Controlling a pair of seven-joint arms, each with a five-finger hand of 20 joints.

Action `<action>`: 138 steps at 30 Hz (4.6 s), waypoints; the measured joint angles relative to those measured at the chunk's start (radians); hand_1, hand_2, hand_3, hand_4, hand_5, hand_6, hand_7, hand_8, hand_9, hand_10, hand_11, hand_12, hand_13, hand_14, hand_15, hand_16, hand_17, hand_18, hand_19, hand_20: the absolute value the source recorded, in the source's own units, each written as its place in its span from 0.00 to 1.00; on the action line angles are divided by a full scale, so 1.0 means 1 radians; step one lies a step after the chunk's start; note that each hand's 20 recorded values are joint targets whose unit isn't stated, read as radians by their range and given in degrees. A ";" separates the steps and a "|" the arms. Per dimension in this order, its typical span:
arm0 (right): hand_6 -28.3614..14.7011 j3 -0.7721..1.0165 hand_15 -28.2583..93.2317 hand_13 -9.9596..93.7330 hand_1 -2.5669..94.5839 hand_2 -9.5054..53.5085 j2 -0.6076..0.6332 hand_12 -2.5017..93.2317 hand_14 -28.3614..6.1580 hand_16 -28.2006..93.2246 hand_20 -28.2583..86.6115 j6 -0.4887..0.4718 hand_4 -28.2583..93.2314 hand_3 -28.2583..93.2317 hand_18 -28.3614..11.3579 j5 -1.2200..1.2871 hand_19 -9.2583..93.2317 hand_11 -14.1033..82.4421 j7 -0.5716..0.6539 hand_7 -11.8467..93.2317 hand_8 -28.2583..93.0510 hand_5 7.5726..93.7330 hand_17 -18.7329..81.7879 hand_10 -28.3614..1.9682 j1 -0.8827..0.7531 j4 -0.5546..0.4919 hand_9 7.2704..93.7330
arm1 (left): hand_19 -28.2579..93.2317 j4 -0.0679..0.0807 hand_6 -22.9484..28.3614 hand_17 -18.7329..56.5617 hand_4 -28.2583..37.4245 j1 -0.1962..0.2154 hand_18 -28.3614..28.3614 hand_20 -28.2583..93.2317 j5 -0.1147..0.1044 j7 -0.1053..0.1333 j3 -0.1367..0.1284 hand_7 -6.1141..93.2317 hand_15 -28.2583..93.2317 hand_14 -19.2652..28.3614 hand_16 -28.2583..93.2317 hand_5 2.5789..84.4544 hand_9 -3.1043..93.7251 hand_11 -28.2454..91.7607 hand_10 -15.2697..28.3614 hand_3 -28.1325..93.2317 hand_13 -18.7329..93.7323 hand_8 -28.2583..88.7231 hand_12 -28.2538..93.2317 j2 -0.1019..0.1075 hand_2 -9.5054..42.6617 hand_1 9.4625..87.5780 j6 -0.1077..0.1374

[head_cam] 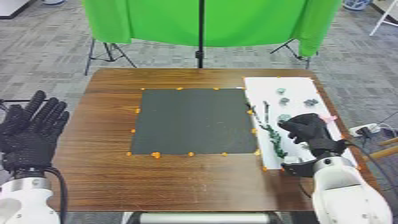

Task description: Arrange flowers

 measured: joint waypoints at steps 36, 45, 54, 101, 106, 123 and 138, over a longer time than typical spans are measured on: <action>0.58 -0.310 0.88 0.74 0.55 0.00 0.054 0.61 0.32 0.58 0.75 -0.112 0.02 0.92 0.00 -0.691 0.93 0.64 0.131 0.43 0.38 0.89 0.52 0.43 0.128 0.183 0.81 | 0.51 -0.001 0.60 0.19 0.00 0.002 0.74 0.34 -0.013 -0.015 0.002 0.16 0.37 0.68 0.22 0.50 0.44 0.37 0.67 0.85 0.45 0.17 0.31 -0.011 0.38 0.19 0.032; 0.57 -0.275 0.88 0.75 0.53 0.00 0.050 0.60 0.31 0.57 0.75 0.051 0.08 0.91 0.00 -0.654 0.93 0.64 0.183 0.43 0.41 0.88 0.53 0.41 0.058 0.161 0.82 | 0.52 -0.001 0.60 0.19 0.00 0.010 0.75 0.34 -0.023 -0.014 -0.004 0.16 0.37 0.68 0.22 0.50 0.44 0.37 0.67 0.85 0.46 0.17 0.31 -0.016 0.37 0.19 0.031; 0.57 -0.275 0.89 0.75 0.53 0.00 0.059 0.59 0.32 0.57 0.74 0.183 0.10 0.89 0.00 -0.462 0.94 0.66 0.271 0.43 0.42 0.88 0.54 0.40 0.066 0.036 0.81 | 0.52 -0.002 0.60 0.19 0.00 0.025 0.75 0.34 -0.047 -0.009 -0.021 0.16 0.37 0.68 0.22 0.50 0.44 0.37 0.67 0.84 0.46 0.17 0.31 -0.020 0.39 0.17 0.029; 0.35 -0.771 0.87 0.69 0.44 0.00 -0.351 0.27 0.24 0.48 0.64 -0.060 0.08 0.94 0.00 -0.150 0.98 0.58 0.438 0.22 0.16 0.64 0.53 0.15 0.629 0.484 0.67 | 0.53 0.022 0.59 0.18 0.00 -0.047 0.77 0.33 -0.090 -0.040 0.071 0.17 0.37 0.69 0.22 0.50 0.45 0.36 0.67 0.84 0.47 0.17 0.33 0.054 0.38 0.18 0.007; 0.34 -0.771 0.86 0.68 0.41 0.00 -0.329 0.25 0.23 0.47 0.64 -0.058 0.08 0.93 0.00 -0.115 0.98 0.53 0.433 0.19 0.16 0.61 0.53 0.15 0.629 0.447 0.67 | 0.53 0.022 0.59 0.19 0.00 -0.039 0.76 0.33 -0.093 -0.026 0.066 0.17 0.37 0.69 0.22 0.50 0.45 0.36 0.67 0.85 0.47 0.17 0.33 0.049 0.38 0.18 -0.005; 0.45 -0.684 0.74 0.55 0.29 0.28 -0.015 0.17 0.19 0.42 0.65 -0.376 0.08 0.92 0.07 -0.289 0.89 0.25 0.052 0.23 0.15 0.85 0.42 0.26 0.510 0.193 0.60 | 0.52 0.011 0.60 0.19 0.00 0.028 0.76 0.34 -0.090 0.002 0.020 0.16 0.37 0.68 0.23 0.49 0.44 0.36 0.67 0.84 0.46 0.17 0.32 0.017 0.38 0.18 -0.015; 0.48 -0.734 0.64 0.52 0.27 0.27 -0.092 0.13 0.26 0.39 0.68 -0.520 0.07 0.95 0.11 -0.324 0.85 0.21 -0.181 0.23 0.15 0.85 0.40 0.36 0.600 0.332 0.51 | 0.53 0.011 0.60 0.19 0.00 0.009 0.76 0.34 -0.087 0.006 0.058 0.17 0.38 0.67 0.23 0.49 0.44 0.37 0.66 0.84 0.47 0.17 0.33 0.016 0.38 0.18 -0.016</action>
